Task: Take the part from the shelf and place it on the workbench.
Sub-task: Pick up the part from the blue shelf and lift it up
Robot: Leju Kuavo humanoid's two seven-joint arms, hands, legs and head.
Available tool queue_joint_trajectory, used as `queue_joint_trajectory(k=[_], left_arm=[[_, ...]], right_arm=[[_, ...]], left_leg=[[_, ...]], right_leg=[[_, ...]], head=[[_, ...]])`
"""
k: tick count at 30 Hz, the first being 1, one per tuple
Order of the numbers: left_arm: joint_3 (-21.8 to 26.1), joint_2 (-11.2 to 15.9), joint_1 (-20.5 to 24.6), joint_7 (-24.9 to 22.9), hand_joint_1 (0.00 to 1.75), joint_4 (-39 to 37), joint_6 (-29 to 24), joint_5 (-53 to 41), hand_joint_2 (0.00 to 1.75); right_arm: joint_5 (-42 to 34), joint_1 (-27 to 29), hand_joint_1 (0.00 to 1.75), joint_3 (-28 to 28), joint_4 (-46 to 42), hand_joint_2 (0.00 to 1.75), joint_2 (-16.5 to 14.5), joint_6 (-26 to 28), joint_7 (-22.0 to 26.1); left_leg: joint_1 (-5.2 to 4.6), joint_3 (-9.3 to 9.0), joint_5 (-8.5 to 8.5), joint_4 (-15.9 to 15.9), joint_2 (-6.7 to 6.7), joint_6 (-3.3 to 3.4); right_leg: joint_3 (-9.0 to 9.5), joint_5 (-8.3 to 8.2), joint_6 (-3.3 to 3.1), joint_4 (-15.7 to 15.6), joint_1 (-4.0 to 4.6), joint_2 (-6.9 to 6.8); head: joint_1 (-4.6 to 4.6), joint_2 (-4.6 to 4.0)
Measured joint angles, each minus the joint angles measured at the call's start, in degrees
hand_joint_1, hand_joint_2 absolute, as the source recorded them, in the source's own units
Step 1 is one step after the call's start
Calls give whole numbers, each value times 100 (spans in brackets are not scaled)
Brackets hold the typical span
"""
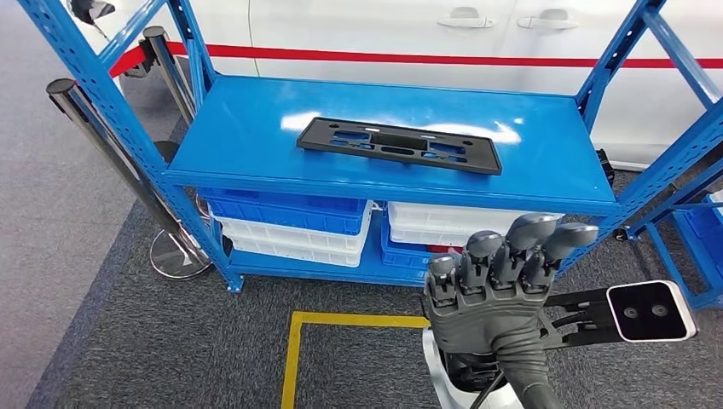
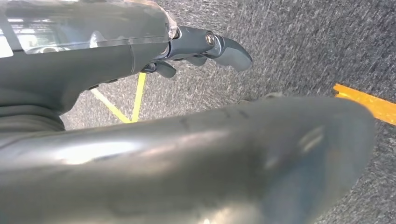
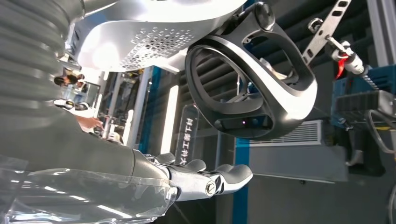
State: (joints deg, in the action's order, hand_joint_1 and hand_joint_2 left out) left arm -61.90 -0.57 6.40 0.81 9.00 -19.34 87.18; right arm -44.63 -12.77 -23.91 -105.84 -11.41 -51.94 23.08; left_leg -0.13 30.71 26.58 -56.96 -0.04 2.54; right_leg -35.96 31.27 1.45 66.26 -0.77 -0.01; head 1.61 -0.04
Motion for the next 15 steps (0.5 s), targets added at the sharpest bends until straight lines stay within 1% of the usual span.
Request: queue_joint_trajectory(k=[1,2,3,4,5,6,7,8,9,10,11,12,13,14,15], left_arm=[[-7,0,0,-2,0,-2,2,-6,0],[-13,0,-2,-6,0,-3,6,-11,0],[-17,0,-4,-10,0,-3,9,-19,0],[-21,0,-4,-13,0,-4,12,-30,0],[-26,0,-4,-16,0,-4,15,-41,0],[-32,0,-2,-17,0,-4,17,-54,0],[-42,0,2,-18,0,-4,19,-66,0],[-54,0,5,-20,0,-6,22,-76,0],[-68,0,7,-23,0,-8,26,-83,0],[-84,0,10,-26,0,-9,28,-90,0],[-97,2,11,-29,0,-11,31,-96,0],[-109,3,13,-30,0,-11,33,-99,0],[-119,5,16,-30,0,-12,34,-102,0],[-128,7,18,-29,0,-13,36,-102,0],[-136,7,18,-29,0,-13,38,-101,0]], right_arm=[[-2,19,0,1,1,175,0,0,3],[-3,42,0,1,1,175,0,1,5],[-3,59,0,2,1,175,0,2,5],[-2,70,0,2,1,175,0,3,2],[-1,75,0,2,-1,175,0,3,-1],[2,78,0,2,-1,175,1,3,-4],[7,79,0,3,-3,175,1,3,-7],[13,85,0,4,-5,175,1,3,-8],[22,94,0,6,-8,175,1,3,-8],[31,103,0,9,-12,175,0,2,-8],[38,112,0,12,-15,175,-1,-1,-8],[46,117,0,15,-18,175,-2,-6,-8],[52,118,0,18,-20,175,-3,-14,-8],[63,124,0,21,-21,131,-5,-26,-7],[75,134,0,25,-20,87,-6,-37,-4]], left_leg=[[-1,3,1,-2,0,2],[-2,2,5,-4,-2,-1],[-2,-5,13,-6,-8,-9],[0,-21,26,-11,-15,-22],[3,-44,45,-17,-23,-39],[4,-62,71,-26,-30,-63],[-3,-71,99,-46,-35,-93],[-10,-70,119,-60,-37,-125],[-16,-63,133,-67,-36,-160],[-17,-61,140,-67,-35,-195],[-11,-60,153,-63,-33,-230],[-3,-56,187,-92,-31,-266],[6,-10,269,-211,-30,-299],[18,99,405,-449,-28,-332],[32,257,566,-778,-26,-360]], right_leg=[[-207,157,6,394,-3,0],[-374,226,11,686,-7,0],[-458,183,11,795,-9,-1],[-424,22,6,664,-12,-2],[-287,-216,-6,329,-14,-2],[-106,-413,-23,-67,-13,-2],[47,-543,-42,-415,-2,0],[138,-597,-62,-630,8,4],[167,-579,-86,-711,23,13],[163,-571,-113,-731,37,20],[166,-574,-146,-739,30,26],[181,-576,-177,-758,25,26],[197,-578,-208,-778,13,20],[213,-578,-234,-796,0,11],[221,-571,-251,-798,0,4]], head=[[-1,0],[-1,0],[-1,0],[-1,0],[-1,0],[-1,0],[-1,0],[2,0],[4,0],[5,0],[7,0],[8,0],[10,0],[12,0],[14,0]])
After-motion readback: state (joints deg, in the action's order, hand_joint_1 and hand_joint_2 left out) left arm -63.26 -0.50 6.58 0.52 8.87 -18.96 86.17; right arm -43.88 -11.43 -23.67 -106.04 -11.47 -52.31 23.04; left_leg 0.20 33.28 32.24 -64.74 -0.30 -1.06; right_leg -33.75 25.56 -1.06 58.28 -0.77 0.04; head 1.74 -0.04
